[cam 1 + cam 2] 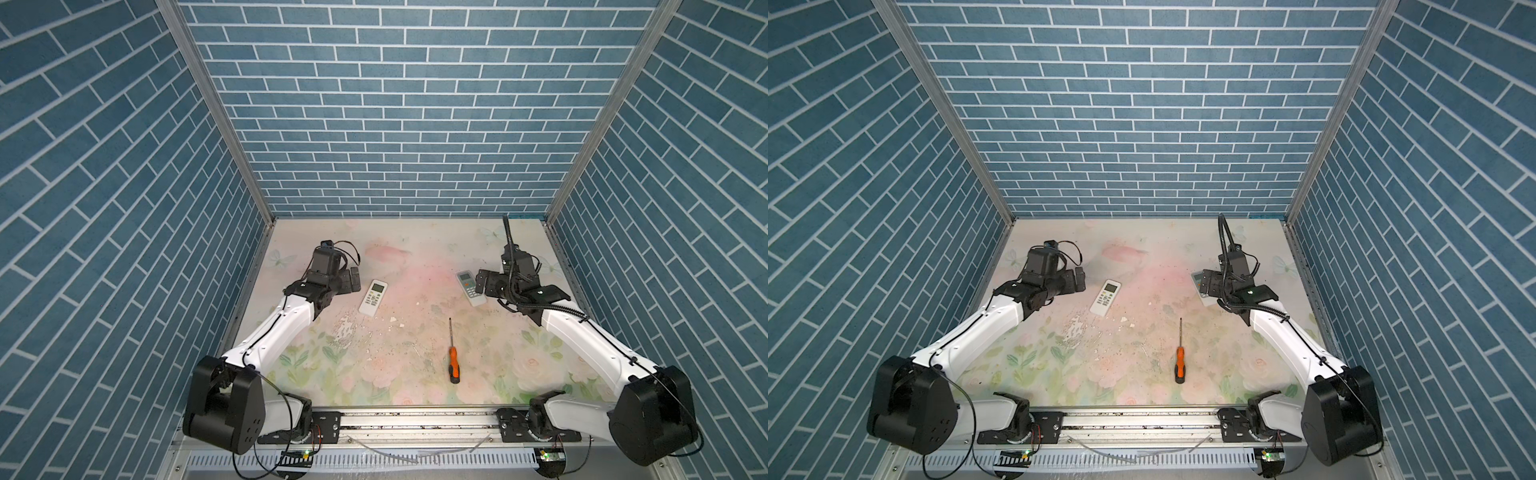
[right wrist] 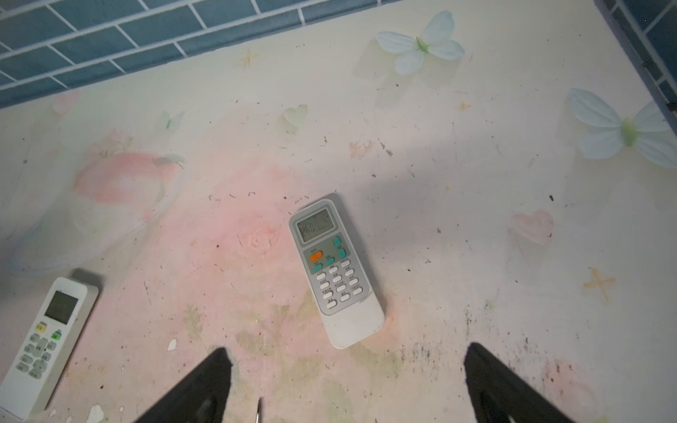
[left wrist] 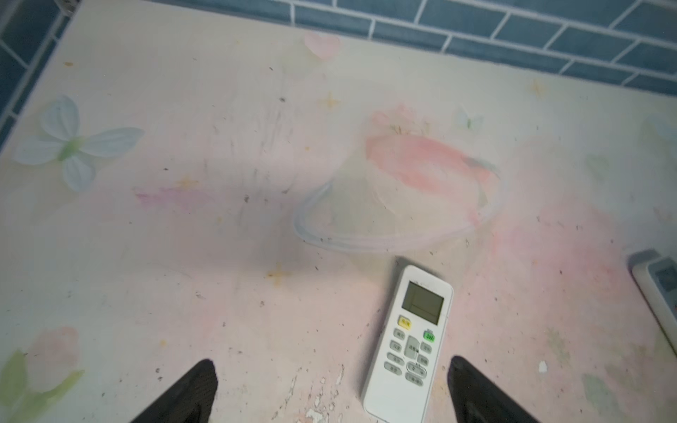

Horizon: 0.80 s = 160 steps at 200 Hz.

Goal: Unload the batteries from the remote control
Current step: 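Lower the left gripper over the green-button remote while the right arm advances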

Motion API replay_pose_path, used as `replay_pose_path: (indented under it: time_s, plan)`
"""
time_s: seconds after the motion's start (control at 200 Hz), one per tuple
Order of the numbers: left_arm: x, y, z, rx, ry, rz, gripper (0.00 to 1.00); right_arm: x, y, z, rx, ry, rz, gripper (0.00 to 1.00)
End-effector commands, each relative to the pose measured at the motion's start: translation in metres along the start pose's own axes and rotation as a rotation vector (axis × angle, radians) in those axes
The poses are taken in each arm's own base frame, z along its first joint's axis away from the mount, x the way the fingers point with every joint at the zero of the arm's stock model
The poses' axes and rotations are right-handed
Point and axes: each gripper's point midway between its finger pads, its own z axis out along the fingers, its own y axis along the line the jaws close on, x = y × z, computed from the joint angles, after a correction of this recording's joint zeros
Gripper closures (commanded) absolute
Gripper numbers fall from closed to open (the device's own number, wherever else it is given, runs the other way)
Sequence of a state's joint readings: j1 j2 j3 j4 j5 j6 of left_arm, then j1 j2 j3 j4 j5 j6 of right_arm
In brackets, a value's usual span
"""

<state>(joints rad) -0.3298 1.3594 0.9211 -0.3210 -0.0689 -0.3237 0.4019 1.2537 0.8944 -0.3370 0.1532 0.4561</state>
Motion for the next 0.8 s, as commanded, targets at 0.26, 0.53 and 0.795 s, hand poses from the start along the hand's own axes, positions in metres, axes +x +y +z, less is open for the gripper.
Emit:
replay_pose_path:
  time_s: [0.26,0.53,0.795]
  plan:
    - [0.043,-0.041,0.055,0.060,0.248,0.193,0.00,-0.003,0.030,-0.004,-0.030,0.006,-0.030,0.08]
    - [0.060,-0.058,0.082,0.037,0.336,0.293,0.09,-0.003,0.035,-0.001,-0.041,0.007,-0.036,0.08]
    - [0.077,-0.057,0.099,-0.013,0.412,0.315,0.16,-0.002,0.037,0.001,-0.047,0.013,-0.040,0.09]
